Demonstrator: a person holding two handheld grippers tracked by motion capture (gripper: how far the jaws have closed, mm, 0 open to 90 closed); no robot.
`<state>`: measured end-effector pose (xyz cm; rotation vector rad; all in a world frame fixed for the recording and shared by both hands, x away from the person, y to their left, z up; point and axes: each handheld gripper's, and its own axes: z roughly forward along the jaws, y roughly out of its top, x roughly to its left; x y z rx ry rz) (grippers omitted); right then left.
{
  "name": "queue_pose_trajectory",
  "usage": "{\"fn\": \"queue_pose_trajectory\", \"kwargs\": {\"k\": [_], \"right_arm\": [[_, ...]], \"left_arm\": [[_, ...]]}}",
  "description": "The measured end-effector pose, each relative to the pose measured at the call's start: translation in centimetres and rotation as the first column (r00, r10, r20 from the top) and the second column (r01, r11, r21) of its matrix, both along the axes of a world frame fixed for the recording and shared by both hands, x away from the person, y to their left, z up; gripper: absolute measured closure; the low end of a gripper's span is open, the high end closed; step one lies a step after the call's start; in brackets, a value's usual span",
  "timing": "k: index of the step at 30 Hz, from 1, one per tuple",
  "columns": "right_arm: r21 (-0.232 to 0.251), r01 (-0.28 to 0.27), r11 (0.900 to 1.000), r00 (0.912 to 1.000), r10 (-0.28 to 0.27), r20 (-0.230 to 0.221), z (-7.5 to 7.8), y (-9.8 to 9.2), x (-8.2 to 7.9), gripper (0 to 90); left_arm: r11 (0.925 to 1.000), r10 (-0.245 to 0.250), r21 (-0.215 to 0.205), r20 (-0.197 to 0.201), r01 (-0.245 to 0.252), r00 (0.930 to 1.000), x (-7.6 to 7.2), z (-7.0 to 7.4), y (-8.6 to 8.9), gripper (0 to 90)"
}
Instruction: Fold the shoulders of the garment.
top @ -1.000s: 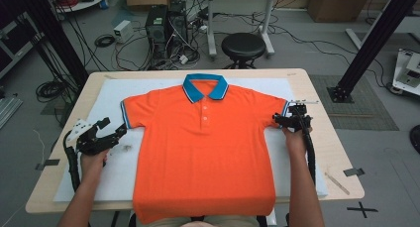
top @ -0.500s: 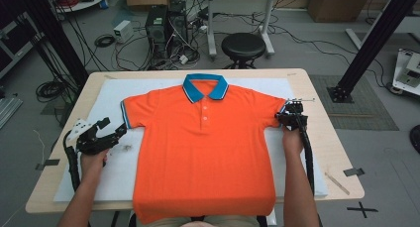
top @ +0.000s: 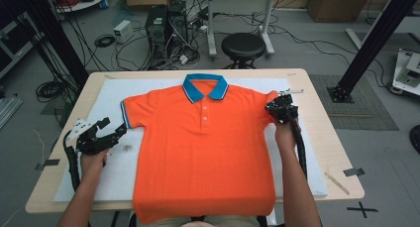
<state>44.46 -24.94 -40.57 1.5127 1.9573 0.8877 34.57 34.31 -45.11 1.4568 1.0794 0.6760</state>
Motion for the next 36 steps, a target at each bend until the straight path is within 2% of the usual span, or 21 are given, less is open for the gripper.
{"fn": "queue_pose_trajectory", "kwargs": {"k": [4,9,13,15,16,17,21,24,25,26,27,30,33,34,36], "right_arm": [[-0.008,-0.061,0.998,0.9981,0.061,0.006,0.4,2.2,0.2,84.7],[-0.037,-0.110,0.993,0.9939,0.110,-0.006,0.2,4.6,0.6,84.5],[-0.024,-0.154,0.988,0.9879,0.154,-0.019,-0.3,6.0,0.8,83.6],[0.000,-0.177,0.984,0.9841,0.177,-0.020,-0.5,6.3,0.9,74.7],[0.009,-0.170,0.985,0.9853,0.170,-0.016,-0.5,6.4,1.0,62.6],[0.013,-0.150,0.989,0.9886,0.150,-0.005,-0.5,6.4,1.0,58.2],[0.009,-0.112,0.994,0.9937,0.112,0.008,-0.3,6.3,1.0,50.9],[0.003,-0.104,0.995,0.9939,0.105,-0.035,-0.8,6.6,1.2,44.6],[0.003,-0.104,0.995,0.9939,0.105,-0.035,-0.8,6.6,1.2,44.6],[0.005,-0.109,0.994,0.9918,0.109,-0.067,-1.3,6.9,1.5,45.1],[0.002,-0.105,0.994,0.9915,0.105,-0.077,-1.5,7.1,1.6,46.5],[-0.045,-0.051,0.998,0.9928,0.046,-0.111,-2.1,7.3,1.9,58.6],[0.002,-0.040,0.999,0.9904,0.040,-0.132,-2.5,6.9,2.2,76.4],[0.017,-0.050,0.999,0.9896,0.051,-0.134,-2.5,6.8,2.2,86.5],[0.043,-0.092,0.995,0.9881,0.096,-0.120,-2.4,6.7,2.2,90.0]], "left_arm": [[1.0000,-0.001,0.001,0.000,0.001,1.0000,0.0,0.0,0.0,19.6],[1.0000,-0.001,0.000,0.001,0.001,1.0000,0.0,0.0,0.0,19.6],[1.0000,-0.003,0.000,0.001,0.003,1.0000,0.0,0.0,0.0,19.6],[1.0000,-0.004,0.002,0.001,0.004,1.0000,0.0,0.0,0.0,19.6],[1.0000,-0.005,0.003,0.002,0.005,1.0000,0.0,0.0,0.0,19.6],[1.0000,-0.006,0.005,0.001,0.006,1.0000,0.0,0.0,0.0,19.6],[1.0000,-0.005,0.002,0.001,0.005,1.0000,0.0,0.0,0.0,19.6],[1.0000,-0.004,0.002,0.001,0.004,1.0000,0.0,0.0,0.0,19.6],[1.0000,-0.004,0.002,0.001,0.004,1.0000,0.0,0.0,0.0,19.6],[1.0000,-0.003,0.002,0.001,0.003,1.0000,0.0,0.0,0.0,19.6],[1.0000,-0.003,0.004,0.001,0.003,1.0000,0.0,0.0,0.0,19.6],[1.0000,-0.004,0.005,0.001,0.004,1.0000,0.0,0.0,-0.1,19.6],[1.0000,-0.004,0.004,0.001,0.004,1.0000,0.0,0.0,0.0,19.6],[1.0000,-0.004,0.002,0.001,0.004,1.0000,0.0,0.0,0.0,19.6],[1.0000,-0.005,0.003,0.000,0.005,1.0000,0.0,0.0,0.0,19.6]]}}
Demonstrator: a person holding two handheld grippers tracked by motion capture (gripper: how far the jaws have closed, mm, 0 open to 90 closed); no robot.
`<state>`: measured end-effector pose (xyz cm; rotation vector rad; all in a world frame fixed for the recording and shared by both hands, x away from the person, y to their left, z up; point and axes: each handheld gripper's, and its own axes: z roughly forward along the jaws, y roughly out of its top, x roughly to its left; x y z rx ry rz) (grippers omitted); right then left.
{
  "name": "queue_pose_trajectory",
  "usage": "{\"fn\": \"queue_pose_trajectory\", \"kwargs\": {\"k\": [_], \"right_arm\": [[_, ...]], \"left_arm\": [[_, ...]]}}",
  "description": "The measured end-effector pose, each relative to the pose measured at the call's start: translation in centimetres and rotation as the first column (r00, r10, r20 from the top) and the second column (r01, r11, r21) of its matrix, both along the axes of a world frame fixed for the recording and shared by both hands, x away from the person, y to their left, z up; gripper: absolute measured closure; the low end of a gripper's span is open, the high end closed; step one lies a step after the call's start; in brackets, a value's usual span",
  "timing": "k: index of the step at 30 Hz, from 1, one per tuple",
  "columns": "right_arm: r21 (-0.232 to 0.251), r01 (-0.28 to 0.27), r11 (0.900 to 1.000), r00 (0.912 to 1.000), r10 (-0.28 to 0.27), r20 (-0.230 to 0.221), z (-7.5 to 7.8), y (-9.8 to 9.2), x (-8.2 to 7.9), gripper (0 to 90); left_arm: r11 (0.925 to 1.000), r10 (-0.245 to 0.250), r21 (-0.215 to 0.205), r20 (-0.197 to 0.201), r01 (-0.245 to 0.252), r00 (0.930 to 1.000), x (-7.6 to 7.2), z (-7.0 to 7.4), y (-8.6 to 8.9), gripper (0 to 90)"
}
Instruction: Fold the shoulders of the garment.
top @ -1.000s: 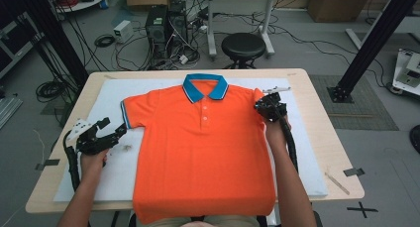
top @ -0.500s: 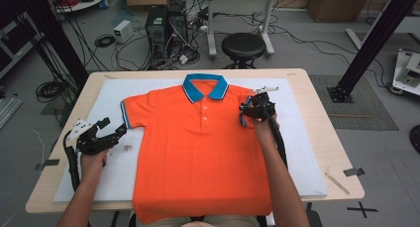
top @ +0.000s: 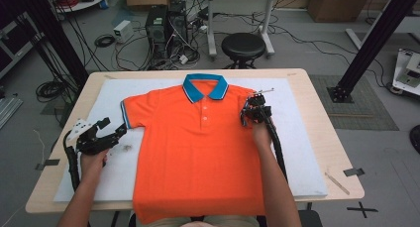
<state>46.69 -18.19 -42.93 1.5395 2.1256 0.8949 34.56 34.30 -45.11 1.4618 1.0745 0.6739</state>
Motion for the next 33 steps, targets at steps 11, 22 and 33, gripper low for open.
{"fn": "queue_pose_trajectory", "kwargs": {"k": [11,22,33], "right_arm": [[0.121,-0.198,0.973,0.9770,0.185,0.106,0.6,1.4,-0.6,77.7],[-0.059,-0.150,0.987,0.9873,0.153,0.043,-0.5,2.9,-0.5,68.6],[0.007,-0.179,0.984,0.9792,0.178,0.098,0.2,3.0,-0.6,90.0]], "left_arm": [[1.0000,0.001,0.001,-0.001,-0.001,1.0000,0.0,0.0,0.0,19.6],[1.0000,0.004,0.004,-0.001,-0.004,1.0000,0.0,0.0,0.0,19.6],[1.0000,0.004,0.004,-0.002,-0.004,1.0000,0.0,0.0,0.0,19.6]]}}
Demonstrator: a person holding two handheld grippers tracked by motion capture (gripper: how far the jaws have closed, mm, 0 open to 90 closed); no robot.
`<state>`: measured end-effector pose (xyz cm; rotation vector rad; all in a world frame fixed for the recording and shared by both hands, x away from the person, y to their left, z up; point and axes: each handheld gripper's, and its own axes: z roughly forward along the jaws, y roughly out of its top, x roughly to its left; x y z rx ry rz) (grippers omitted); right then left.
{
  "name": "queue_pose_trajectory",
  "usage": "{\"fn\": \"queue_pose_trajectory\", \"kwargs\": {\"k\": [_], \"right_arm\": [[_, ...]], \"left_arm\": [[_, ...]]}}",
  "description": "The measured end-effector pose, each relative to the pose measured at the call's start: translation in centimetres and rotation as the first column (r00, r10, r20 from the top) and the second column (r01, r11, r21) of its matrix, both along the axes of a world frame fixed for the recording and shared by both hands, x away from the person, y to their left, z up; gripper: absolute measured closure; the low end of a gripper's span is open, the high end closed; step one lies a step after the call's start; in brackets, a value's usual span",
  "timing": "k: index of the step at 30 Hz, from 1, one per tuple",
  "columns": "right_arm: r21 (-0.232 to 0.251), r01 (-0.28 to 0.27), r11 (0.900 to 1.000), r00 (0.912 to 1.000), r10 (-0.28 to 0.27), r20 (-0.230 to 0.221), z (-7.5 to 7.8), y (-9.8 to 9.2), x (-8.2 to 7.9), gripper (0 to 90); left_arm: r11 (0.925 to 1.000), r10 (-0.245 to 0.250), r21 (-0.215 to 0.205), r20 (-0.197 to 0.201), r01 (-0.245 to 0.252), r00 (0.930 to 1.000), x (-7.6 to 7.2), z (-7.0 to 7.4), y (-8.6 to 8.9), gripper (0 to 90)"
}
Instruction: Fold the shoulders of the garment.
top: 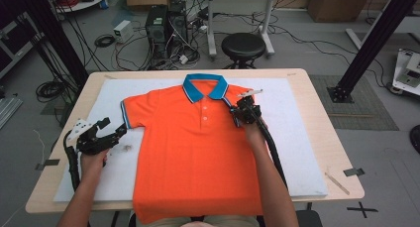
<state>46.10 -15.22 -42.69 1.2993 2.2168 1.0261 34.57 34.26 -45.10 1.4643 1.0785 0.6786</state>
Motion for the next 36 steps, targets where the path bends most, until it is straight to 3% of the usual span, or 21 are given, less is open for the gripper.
{"fn": "queue_pose_trajectory", "kwargs": {"k": [3,4,5,8,10,13,17,19,23,26,28,32,33,35,36], "right_arm": [[0.041,-0.023,0.999,0.9997,0.023,-0.011,0.2,-0.1,0.0,89.0],[0.039,-0.019,0.999,0.9996,0.020,-0.020,0.1,-0.2,0.0,80.5],[0.046,-0.003,0.999,0.9998,0.004,-0.019,0.1,-0.3,0.0,64.6],[0.078,0.041,0.996,0.9991,-0.042,0.009,0.6,-1.3,-0.3,54.0],[0.087,0.060,0.994,0.9976,-0.063,0.027,0.8,-1.8,-0.6,53.6],[0.080,0.092,0.993,0.9920,-0.098,0.079,1.1,-4.1,-1.9,55.6],[0.090,0.107,0.990,0.9870,-0.117,0.110,1.1,-6.0,-3.2,43.9],[0.087,0.112,0.990,0.9841,-0.123,0.128,1.0,-6.8,-3.9,34.9],[0.088,0.115,0.989,0.9821,-0.126,0.140,1.0,-8.5,-5.2,21.0],[0.066,0.111,0.992,0.9810,-0.120,0.152,0.9,-9.5,-6.3,20.8],[0.065,0.107,0.992,0.9811,-0.116,0.155,0.8,-10.2,-7.1,20.8],[0.081,0.110,0.991,0.9819,-0.121,0.145,0.4,-11.6,-8.0,20.8],[0.091,0.116,0.989,0.9820,-0.128,0.139,0.3,-12.0,-8.1,20.8],[0.111,0.110,0.988,0.9835,-0.124,0.132,0.3,-12.5,-8.3,20.9],[0.117,0.111,0.987,0.9836,-0.126,0.130,0.3,-12.6,-8.4,20.9]], "left_arm": [[1.0000,0.001,0.000,0.001,-0.001,1.0000,0.0,0.0,0.0,19.6],[1.0000,0.001,0.000,0.001,-0.001,1.0000,0.0,0.0,0.0,19.6],[1.0000,0.001,0.000,0.000,-0.001,1.0000,0.0,0.0,0.0,19.6],[1.0000,0.000,-0.002,0.000,0.000,1.0000,0.0,0.0,0.0,19.6],[1.0000,0.000,0.000,0.001,0.000,1.0000,0.0,0.0,0.0,19.7],[1.0000,0.001,0.009,0.001,-0.001,1.0000,0.0,0.0,-0.1,20.0],[0.9999,0.010,0.014,-0.012,-0.010,0.9999,0.1,0.1,-0.1,20.1],[0.9999,0.012,-0.002,-0.032,-0.012,0.9994,0.6,0.6,-0.2,20.0],[0.9997,0.002,0.023,-0.023,-0.001,0.9997,1.4,2.2,-0.4,20.0],[0.9995,-0.004,0.030,-0.016,0.004,0.9999,2.1,2.9,-0.4,19.8],[0.9991,-0.022,0.034,-0.038,0.023,0.9990,3.6,4.0,-0.2,19.8],[0.9990,-0.027,0.033,-0.060,0.029,0.9979,4.8,4.5,-0.1,19.6],[0.9987,-0.047,0.015,-0.084,0.049,0.9953,5.8,4.9,-0.2,19.6],[0.9982,-0.054,0.022,-0.081,0.056,0.9952,6.3,4.9,-0.2,19.5],[0.9980,-0.049,0.034,-0.109,0.053,0.9929,6.8,4.9,-0.3,19.6]]}}
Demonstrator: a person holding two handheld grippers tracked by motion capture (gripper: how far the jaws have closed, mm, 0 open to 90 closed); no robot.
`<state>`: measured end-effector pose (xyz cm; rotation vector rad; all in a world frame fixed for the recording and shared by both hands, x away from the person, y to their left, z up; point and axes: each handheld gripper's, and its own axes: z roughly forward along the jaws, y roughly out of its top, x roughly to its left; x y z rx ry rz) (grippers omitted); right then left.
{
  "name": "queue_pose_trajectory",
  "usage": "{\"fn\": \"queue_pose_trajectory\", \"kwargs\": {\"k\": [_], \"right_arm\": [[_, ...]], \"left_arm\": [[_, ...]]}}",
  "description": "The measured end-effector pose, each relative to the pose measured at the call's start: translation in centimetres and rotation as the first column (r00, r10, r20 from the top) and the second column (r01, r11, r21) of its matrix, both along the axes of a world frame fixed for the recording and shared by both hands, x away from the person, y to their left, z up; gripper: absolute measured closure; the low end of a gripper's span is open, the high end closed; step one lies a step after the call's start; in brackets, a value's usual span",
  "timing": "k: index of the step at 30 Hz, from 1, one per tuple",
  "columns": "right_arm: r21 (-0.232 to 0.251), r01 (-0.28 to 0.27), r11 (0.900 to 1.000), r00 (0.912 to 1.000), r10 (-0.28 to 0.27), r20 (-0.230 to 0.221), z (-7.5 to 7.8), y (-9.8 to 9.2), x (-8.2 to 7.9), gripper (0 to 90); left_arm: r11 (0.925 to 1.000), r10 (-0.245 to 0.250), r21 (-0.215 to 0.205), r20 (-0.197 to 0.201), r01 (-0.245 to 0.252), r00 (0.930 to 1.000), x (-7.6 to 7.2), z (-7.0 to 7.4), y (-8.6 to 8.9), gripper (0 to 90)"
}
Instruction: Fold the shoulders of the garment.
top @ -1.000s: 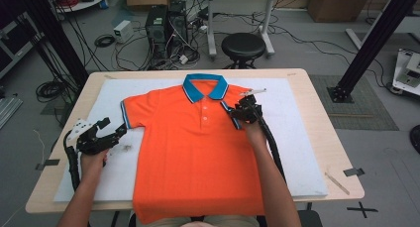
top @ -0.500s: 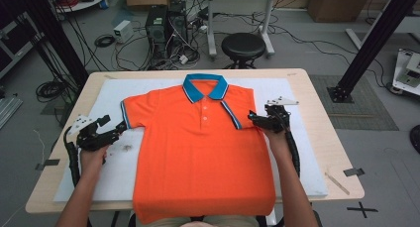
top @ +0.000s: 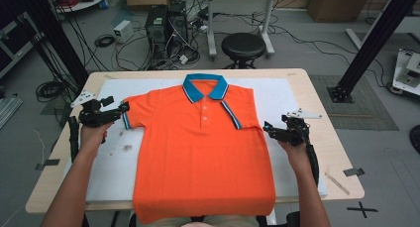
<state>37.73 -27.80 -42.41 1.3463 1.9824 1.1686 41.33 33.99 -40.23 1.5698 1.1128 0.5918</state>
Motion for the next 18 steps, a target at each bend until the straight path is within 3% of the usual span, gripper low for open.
{"fn": "queue_pose_trajectory", "kwargs": {"k": [2,4,6,8,10,11,13,18], "right_arm": [[0.011,0.001,1.000,1.0000,-0.001,-0.002,0.0,-0.2,-0.2,20.9],[0.009,0.001,1.000,1.0000,-0.001,0.000,0.0,-0.4,-0.5,20.9],[0.003,0.002,1.000,1.0000,-0.002,-0.003,0.0,-0.5,-0.7,20.9],[-0.001,0.004,1.000,0.9999,-0.004,-0.011,-0.1,-0.7,-0.9,20.9],[-0.006,0.003,1.000,0.9999,-0.003,-0.015,-0.2,-0.8,-1.1,20.9],[-0.003,0.000,1.000,0.9998,-0.001,-0.021,-0.3,-0.9,-1.4,20.9],[-0.002,-0.001,1.000,0.9998,0.001,-0.020,-0.3,-1.0,-1.8,20.9],[0.002,-0.007,1.000,0.9999,0.007,-0.012,-0.3,-0.9,-3.0,20.9]], "left_arm": [[0.9999,0.007,0.010,-0.015,-0.007,0.9999,0.3,-0.1,0.0,19.6],[0.9991,0.037,0.020,-0.067,-0.036,0.9971,1.4,-0.8,0.1,19.6],[0.9989,0.042,0.023,-0.080,-0.040,0.9959,1.6,-1.0,0.1,19.6],[0.9958,0.081,0.053,-0.134,-0.075,0.9876,2.4,-2.0,0.0,19.6],[0.9941,0.095,0.066,-0.149,-0.086,0.9843,2.6,-2.2,0.0,19.6],[0.9899,0.129,0.082,-0.179,-0.116,0.9753,3.0,-2.7,-0.1,19.6],[0.9855,0.154,0.099,-0.190,-0.138,0.9695,3.2,-3.3,-0.3,19.6],[0.9629,0.230,0.195,-0.230,-0.186,0.9456,3.7,-4.3,-1.0,21.1]]}}
